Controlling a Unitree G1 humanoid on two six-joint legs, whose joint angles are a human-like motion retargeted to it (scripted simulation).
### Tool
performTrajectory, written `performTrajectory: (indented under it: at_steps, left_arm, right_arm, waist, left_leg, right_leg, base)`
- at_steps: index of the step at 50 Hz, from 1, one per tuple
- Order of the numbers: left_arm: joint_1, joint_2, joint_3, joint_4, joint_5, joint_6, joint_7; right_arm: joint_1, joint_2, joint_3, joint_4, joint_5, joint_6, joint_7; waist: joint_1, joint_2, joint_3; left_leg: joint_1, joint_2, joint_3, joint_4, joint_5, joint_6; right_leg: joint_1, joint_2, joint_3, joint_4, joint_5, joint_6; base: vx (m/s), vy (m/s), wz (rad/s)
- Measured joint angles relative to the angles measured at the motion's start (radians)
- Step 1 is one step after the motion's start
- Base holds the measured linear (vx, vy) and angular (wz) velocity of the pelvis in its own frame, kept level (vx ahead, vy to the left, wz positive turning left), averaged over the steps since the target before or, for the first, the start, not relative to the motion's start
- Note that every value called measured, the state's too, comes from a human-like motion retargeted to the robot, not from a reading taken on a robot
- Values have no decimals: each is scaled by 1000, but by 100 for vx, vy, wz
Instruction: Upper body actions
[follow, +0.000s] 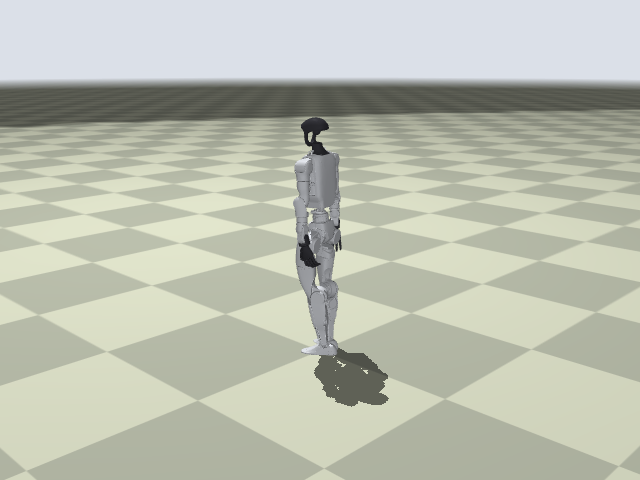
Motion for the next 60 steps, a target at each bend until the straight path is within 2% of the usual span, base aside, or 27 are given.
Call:
performTrajectory:
  at_steps: [7, 16, 28, 33, 37, 38, 40, 42, 43, 45, 47, 48, 51, 55, 60]
  left_arm:
    - [-25, -11, 27, -20, -63, 0, -10]
    - [-44, -20, 7, -41, -61, 0, -22]
    - [-20, -35, 19, -39, -50, 0, -13]
    - [-27, -33, 25, -50, -64, 2, 12]
    - [-50, -31, 19, -64, -83, -1, 42]
    - [-52, -31, 16, -65, -89, -4, 53]
    - [-49, -33, 12, -63, -98, -11, 68]
    - [-44, -35, 13, -58, -96, -11, 70]
    - [-40, -36, 16, -54, -95, -11, 71]
    - [-29, -36, 23, -45, -94, -12, 74]
    - [-9, -35, 28, -34, -94, -11, 83]
    - [3, -35, 30, -27, -94, -10, 88]
    - [26, -33, 37, -1, -84, 0, 93]
    - [21, -31, 32, 17, -74, 11, 77]
    - [-17, -25, 29, -20, -66, 9, 42]
  right_arm:
    - [-5, -1, 18, 12, -39, 11, -12]
    - [22, -16, -29, 82, -2, 53, -26]
    - [30, -32, -49, 108, 4, 101, -4]
    - [11, -31, -49, 76, 4, 95, -11]
    - [-1, -32, -62, 39, 7, 85, 9]
    - [1, -33, -66, 31, 6, 81, 13]
    - [9, -38, -71, 20, -1, 77, 20]
    - [14, -41, -74, 12, -12, 81, 22]
    - [16, -41, -75, 9, -16, 83, 20]
    - [15, -41, -75, 7, -20, 85, 11]
    - [20, -39, -74, 8, -19, 80, 7]
    - [23, -37, -74, 9, -18, 76, 8]
    - [35, -36, -70, 14, -9, 63, 17]
    - [44, -35, -76, 21, 23, 31, 24]
    - [42, -33, -72, 38, 60, 16, 26]
  waist:
    - [-31, 27, -10]
    - [-38, 38, -27]
    - [-44, 42, -12]
    - [-40, 29, 30]
    - [-44, 17, 64]
    - [-44, 18, 64]
    - [-32, 17, 60]
    - [-12, 9, 63]
    - [-4, 4, 65]
    - [11, 10, 68]
    - [14, 28, 60]
    - [11, 36, 54]
    - [-16, 47, 33]
    - [-68, 64, 21]
    - [-72, 42, 40]
  left_leg:
    - [0, 16, -1, 4, -6, -14]
    - [2, 25, -16, 11, -8, -30]
    - [-11, 39, -27, 65, -25, -55]
    - [-76, 51, -10, 202, -2, -122]
    - [-162, 63, -35, 346, 110, -240]
    - [-183, 59, -69, 372, 119, -279]
    - [-210, 52, -124, 405, 122, -312]
    - [-207, 46, -156, 404, 98, -263]
    - [-193, 58, -131, 392, 80, -213]
    - [-149, 85, -90, 333, 72, -160]
    - [-104, 94, -108, 252, 95, -164]
    - [-88, 89, -131, 219, 75, -167]
    - [-49, 77, -103, 131, 11, -123]
    - [-10, 67, -71, 17, 19, -78]
    - [-39, 51, -105, 21, 17, -51]
  right_leg:
    - [1, 20, 10, -3, -13, -12]
    - [14, 37, 12, -17, -29, -30]
    - [26, 54, 33, -29, -43, -58]
    - [23, 24, 31, -34, -37, -61]
    - [17, -18, -13, -44, -28, -60]
    - [12, -24, -23, -45, -26, -59]
    - [5, -39, -28, -46, -22, -57]
    - [5, -55, -19, -45, -17, -55]
    - [7, -63, -14, -44, -16, -54]
    - [10, -58, 1, -44, -14, -54]
    - [12, -37, 19, -41, -15, -53]
    - [13, -29, 27, -41, -15, -52]
    - [13, -21, 41, -35, -17, -43]
    - [2, -16, 17, -24, -18, -24]
    - [-40, -42, 35, 5, 11, 1]
  base:
    - [-1, -7, -4]
    - [0, -10, 9]
    - [-3, -7, 5]
    - [-13, -4, 22]
    - [-20, 0, 63]
    - [-12, 3, 57]
    - [-4, 6, 25]
    - [-2, 10, -17]
    - [-2, 11, -34]
    - [1, 15, -49]
    - [11, 17, -51]
    - [18, 16, -38]
    - [17, 18, -18]
    - [4, 19, 24]
    - [-2, 14, -18]
